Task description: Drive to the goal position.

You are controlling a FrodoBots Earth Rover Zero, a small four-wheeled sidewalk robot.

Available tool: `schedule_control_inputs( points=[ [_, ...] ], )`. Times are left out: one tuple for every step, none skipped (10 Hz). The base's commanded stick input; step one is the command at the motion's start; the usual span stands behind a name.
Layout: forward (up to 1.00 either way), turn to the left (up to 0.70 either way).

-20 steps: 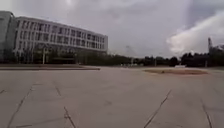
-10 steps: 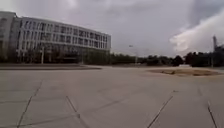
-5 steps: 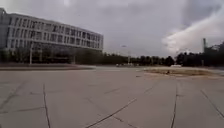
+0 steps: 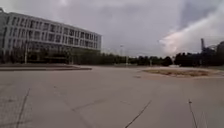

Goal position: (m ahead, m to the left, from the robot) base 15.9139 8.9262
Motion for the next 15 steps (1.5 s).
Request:
schedule_control_inputs(
  points=[
    [1.00, 0.00],
    [1.00, 0.00],
    [1.00, 0.00],
    [1.00, 0.00],
    [1.00, 0.00],
    [1.00, 0.00],
    [1.00, 0.00],
    [1.00, 0.00],
    [1.00, 0.00],
    [1.00, 0.00],
    [1.00, 0.00],
    [1.00, 0.00],
    [1.00, 0.00],
    [1.00, 0.00],
    [1.00, 0.00]
  ],
)
